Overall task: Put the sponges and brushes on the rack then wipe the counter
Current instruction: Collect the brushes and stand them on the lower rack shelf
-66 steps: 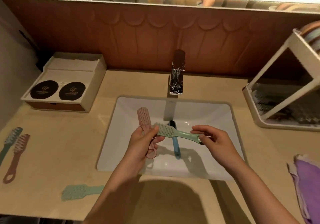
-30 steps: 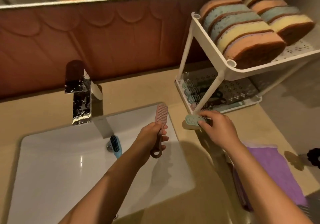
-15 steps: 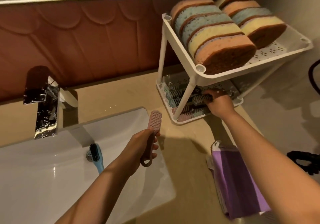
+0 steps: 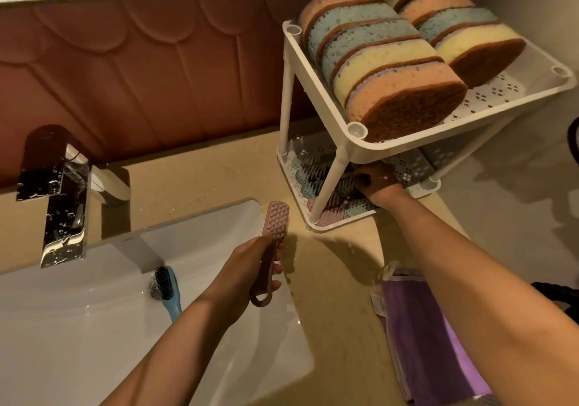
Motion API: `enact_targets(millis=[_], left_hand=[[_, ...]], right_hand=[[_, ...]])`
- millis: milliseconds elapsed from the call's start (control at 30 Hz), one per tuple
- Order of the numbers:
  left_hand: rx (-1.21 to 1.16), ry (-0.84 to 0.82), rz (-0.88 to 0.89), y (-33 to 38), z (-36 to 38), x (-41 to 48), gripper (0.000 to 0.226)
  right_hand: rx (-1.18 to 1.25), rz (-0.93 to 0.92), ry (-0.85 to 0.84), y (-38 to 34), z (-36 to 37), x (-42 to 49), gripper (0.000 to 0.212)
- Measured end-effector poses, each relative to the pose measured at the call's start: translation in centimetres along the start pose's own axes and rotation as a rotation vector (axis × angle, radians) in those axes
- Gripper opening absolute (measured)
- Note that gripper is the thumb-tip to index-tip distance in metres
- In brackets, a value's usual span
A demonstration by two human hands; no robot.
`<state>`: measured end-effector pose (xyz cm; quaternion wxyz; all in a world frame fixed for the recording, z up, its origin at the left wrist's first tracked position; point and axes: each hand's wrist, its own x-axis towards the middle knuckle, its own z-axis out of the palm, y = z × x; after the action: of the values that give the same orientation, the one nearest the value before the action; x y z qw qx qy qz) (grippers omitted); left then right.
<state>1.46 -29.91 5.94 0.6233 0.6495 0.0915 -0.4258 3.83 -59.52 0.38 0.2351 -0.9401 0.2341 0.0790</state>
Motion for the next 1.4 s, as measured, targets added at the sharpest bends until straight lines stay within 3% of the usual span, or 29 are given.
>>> enact_targets(millis=[367, 633, 800, 900, 1000, 1200, 1400], left_hand=[[0.024, -0.016, -0.007, -0.4, 0.4, -1.2, 0.025], [-0.044, 0.023, -0.006, 0.0, 1.3, -3.0, 0.038], [-0.133, 0.029, -0.041, 0.1, 2.3, -4.3, 0.049], [-0.113, 0.019, -0.023, -0.3, 2.6, -4.5, 0.045], [-0.083, 0.015, 0.048, -0.9, 3.0, -4.7, 0.035], [-0.041, -0.025, 0.129, -1.5, 4.4, -5.2, 0.031], [0.022, -0.072, 0.167, -1.3, 6.2, -4.6, 0.032]], right_hand=[[-0.003, 0.020, 0.023, -0.2, -0.4, -2.5, 0.030], [0.029, 0.034, 0.061, -0.7, -0.7, -5.3, 0.042], [0.352, -0.036, 0.043, -5.1, -1.3, -11.8, 0.034], [0.600, -0.096, 0.036, -7.7, -1.2, -16.3, 0.027], [0.865, -0.040, 0.016, -9.2, -0.7, -19.1, 0.029], [0.977, 0.029, 0.068, -9.9, 0.8, -20.2, 0.046], [1.062, 0.065, 0.156, -9.2, 0.8, -20.1, 0.046]])
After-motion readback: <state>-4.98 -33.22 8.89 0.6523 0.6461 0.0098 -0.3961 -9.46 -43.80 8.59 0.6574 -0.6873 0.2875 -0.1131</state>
